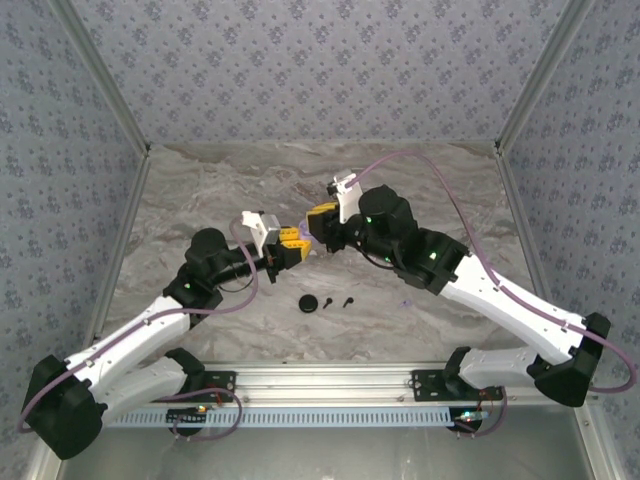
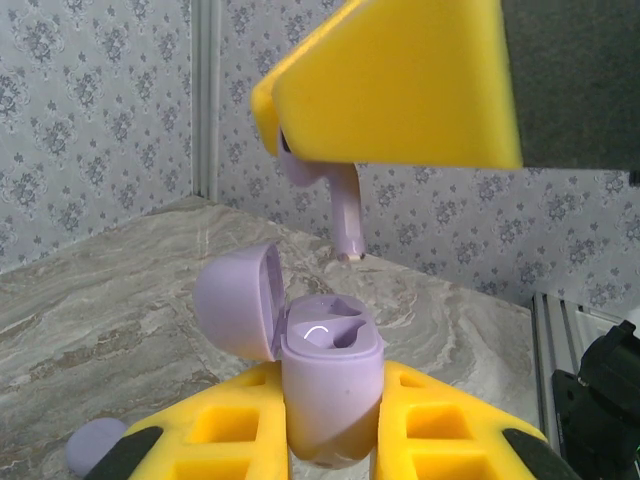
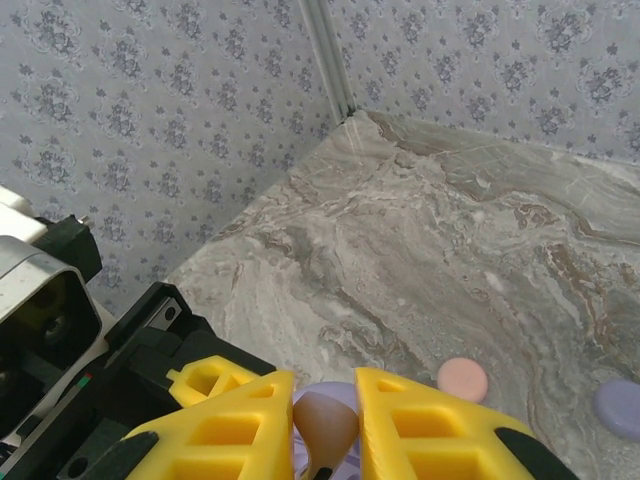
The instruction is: Insert the wireless bluetooth earbuds into the charging case
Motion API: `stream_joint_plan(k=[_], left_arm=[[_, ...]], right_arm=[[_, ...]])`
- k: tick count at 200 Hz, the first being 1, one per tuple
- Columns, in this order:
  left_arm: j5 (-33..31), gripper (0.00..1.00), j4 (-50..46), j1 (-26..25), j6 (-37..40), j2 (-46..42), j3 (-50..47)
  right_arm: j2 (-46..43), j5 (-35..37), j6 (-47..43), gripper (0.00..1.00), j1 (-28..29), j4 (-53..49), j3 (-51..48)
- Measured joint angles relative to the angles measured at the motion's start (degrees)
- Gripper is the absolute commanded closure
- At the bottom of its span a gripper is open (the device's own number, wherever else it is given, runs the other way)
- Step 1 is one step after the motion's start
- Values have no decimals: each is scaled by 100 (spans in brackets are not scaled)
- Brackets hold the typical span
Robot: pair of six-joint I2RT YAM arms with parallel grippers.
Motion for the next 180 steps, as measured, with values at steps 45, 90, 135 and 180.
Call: stream_joint_plan(k=[45,90,135,180], left_arm=[[0,100,37,0,-26,0,0],[0,100,42,-28,-50,0,0],[-17,100,42,-28,-55,0,0],[-20,100,72,-28,-109,2,0]], right_arm=[[109,48,0,77,109,0,-37],[127,188,-2,77,164,-15,-39],[127,275,-4,77,179,-15,-42],[125,411,-26,77,210,-13,-50]])
